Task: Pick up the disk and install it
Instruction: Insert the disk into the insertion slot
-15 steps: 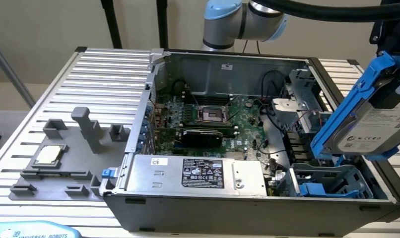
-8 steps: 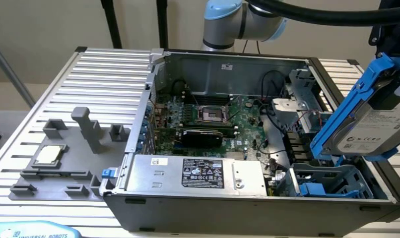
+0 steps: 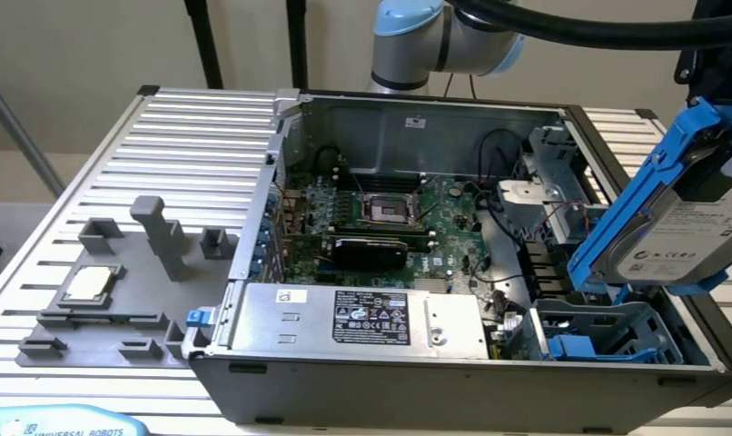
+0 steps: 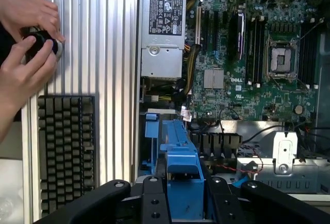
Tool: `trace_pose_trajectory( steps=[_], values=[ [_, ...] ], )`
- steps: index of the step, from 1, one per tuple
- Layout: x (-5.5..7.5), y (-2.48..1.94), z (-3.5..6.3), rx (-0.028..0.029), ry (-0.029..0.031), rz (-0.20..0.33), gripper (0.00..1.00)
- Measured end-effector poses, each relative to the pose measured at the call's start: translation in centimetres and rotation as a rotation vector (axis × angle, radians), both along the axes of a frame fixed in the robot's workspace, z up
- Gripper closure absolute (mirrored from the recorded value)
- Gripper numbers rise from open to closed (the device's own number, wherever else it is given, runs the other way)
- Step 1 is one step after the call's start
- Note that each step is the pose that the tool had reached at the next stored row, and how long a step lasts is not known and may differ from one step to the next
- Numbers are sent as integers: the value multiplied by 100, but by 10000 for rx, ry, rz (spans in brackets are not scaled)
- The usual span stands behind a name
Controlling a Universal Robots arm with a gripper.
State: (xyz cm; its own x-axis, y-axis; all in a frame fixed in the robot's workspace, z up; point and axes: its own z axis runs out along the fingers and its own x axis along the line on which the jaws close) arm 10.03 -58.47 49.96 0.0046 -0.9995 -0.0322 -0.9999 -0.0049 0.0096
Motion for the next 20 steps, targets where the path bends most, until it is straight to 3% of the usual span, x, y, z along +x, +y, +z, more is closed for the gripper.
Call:
trace_pose_trajectory(
  steps=[16, 20],
  values=[
    [5, 2, -240, 189, 0, 7, 67],
    [9, -2, -311, 213, 0, 37, 67]
  ],
)
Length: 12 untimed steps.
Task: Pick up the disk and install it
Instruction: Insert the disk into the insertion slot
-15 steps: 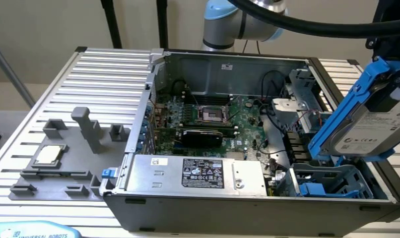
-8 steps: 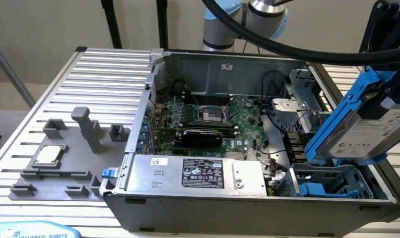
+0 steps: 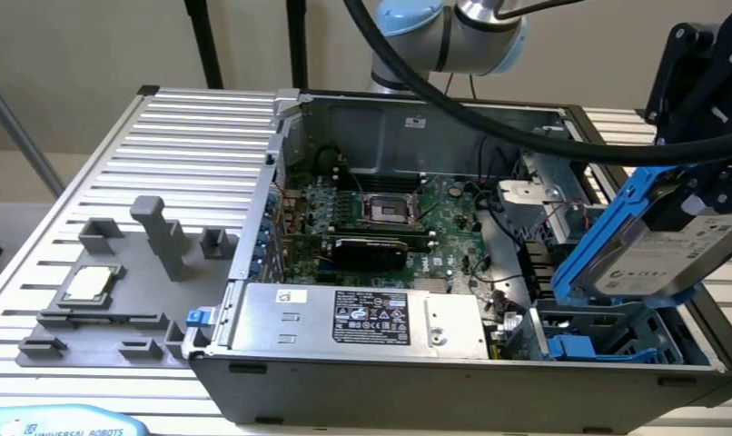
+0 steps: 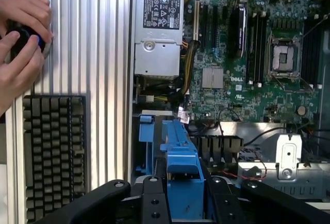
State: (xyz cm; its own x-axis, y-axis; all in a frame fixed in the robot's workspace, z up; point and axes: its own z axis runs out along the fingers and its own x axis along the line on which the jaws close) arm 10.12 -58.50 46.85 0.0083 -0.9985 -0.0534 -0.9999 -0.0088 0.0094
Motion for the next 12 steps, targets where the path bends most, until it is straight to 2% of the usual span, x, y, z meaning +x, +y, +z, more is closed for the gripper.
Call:
trace_pose_trajectory(
  steps=[12],
  values=[
    [14, -64, -141, 26, 0, 15, 67]
  ],
)
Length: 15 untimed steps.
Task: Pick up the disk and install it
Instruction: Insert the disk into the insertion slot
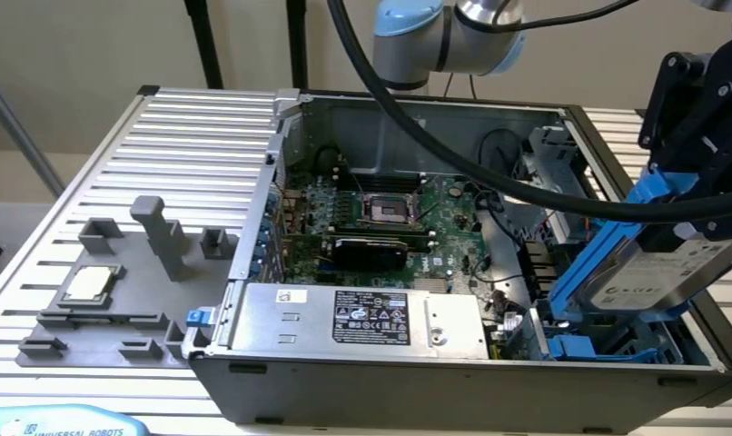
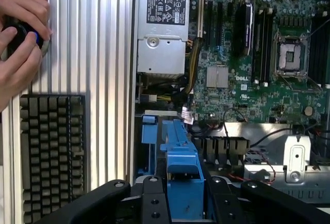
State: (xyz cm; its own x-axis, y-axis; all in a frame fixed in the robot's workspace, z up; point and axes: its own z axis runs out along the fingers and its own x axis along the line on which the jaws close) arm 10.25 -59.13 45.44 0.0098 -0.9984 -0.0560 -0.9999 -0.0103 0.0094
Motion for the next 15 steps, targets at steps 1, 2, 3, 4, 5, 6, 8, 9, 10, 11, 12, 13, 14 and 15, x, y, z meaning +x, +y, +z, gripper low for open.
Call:
trace_pose_trajectory(
  steps=[1, 2, 3, 4, 5, 6, 8, 9, 10, 11, 12, 13, 14, 15],
  values=[
    [0, -4, -11, 2, 0, -1, 67],
    [0, -8, -21, 1, 0, 0, 67],
    [0, -10, -33, 1, 0, 0, 67],
    [0, -12, -44, 1, 0, 0, 67],
    [0, -14, -53, 1, 1, 0, 67],
    [0, -17, -61, 1, 1, -1, 67],
    [0, -20, -78, 2, 1, 0, 67],
    [0, -21, -86, 1, 1, 0, 67],
    [0, -22, -93, 0, 1, -1, 67],
    [0, -24, -102, 1, 1, 0, 67],
    [0, -25, -111, 2, 1, -1, 67],
    [0, -27, -120, 3, 1, 0, 67],
    [0, -28, -129, 1, 1, 0, 67],
    [0, -29, -138, 1, 2, 0, 67]
  ],
)
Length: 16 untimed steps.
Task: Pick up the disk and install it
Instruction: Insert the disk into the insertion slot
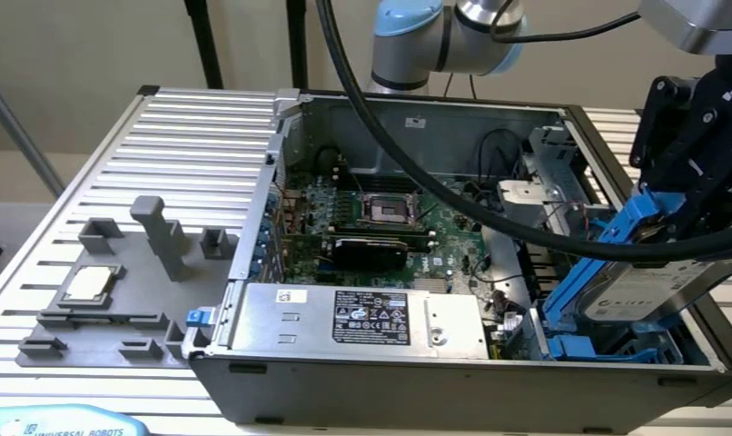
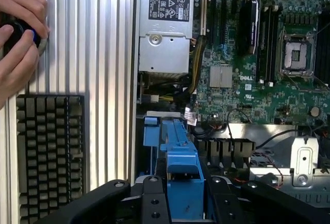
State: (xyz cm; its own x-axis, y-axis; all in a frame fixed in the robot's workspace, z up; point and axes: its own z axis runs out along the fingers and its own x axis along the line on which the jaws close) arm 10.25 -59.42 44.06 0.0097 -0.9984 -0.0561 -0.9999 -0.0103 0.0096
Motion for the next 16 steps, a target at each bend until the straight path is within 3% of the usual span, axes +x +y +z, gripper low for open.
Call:
trace_pose_trajectory(
  steps=[16],
  values=[
    [4, -1, -116, 25, 10, 0, 67]
  ],
)
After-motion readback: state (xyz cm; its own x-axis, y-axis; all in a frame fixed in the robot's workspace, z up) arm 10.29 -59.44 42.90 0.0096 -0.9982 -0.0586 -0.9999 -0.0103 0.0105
